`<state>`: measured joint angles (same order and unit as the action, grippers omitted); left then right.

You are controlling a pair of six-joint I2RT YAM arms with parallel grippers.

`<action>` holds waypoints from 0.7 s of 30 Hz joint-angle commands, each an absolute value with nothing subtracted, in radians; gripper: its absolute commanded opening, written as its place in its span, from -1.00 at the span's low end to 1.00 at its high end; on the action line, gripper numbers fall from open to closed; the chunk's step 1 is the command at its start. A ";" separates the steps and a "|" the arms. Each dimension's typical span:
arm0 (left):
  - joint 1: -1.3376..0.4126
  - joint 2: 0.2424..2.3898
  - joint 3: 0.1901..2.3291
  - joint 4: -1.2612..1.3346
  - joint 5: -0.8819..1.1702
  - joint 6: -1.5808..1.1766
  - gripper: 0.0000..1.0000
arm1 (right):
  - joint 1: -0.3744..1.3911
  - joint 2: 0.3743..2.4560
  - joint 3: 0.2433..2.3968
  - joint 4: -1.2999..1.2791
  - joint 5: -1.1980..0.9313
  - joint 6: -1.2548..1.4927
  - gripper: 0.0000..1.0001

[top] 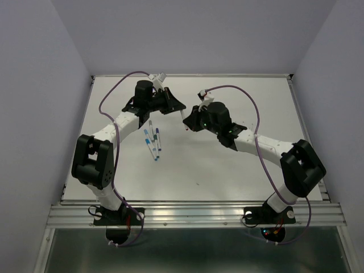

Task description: Open the pen caps

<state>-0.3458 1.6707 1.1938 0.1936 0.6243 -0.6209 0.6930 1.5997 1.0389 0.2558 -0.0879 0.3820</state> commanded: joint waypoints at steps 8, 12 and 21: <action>-0.342 1.652 1.281 0.190 0.526 -0.603 -1.00 | 0.687 1.540 0.982 0.270 -0.198 0.360 -0.99; -0.299 1.657 1.307 0.163 0.433 -0.606 -1.00 | 0.687 1.503 0.898 0.279 -0.353 0.391 -0.99; -0.187 1.637 1.318 0.169 0.307 -0.664 -1.00 | 0.687 1.396 0.790 0.304 -0.426 0.414 -0.99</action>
<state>-0.3180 1.6722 1.2465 0.0391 0.5365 -0.6788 0.6704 1.4471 0.8219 0.3630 -0.2913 0.4095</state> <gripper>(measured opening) 0.237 0.136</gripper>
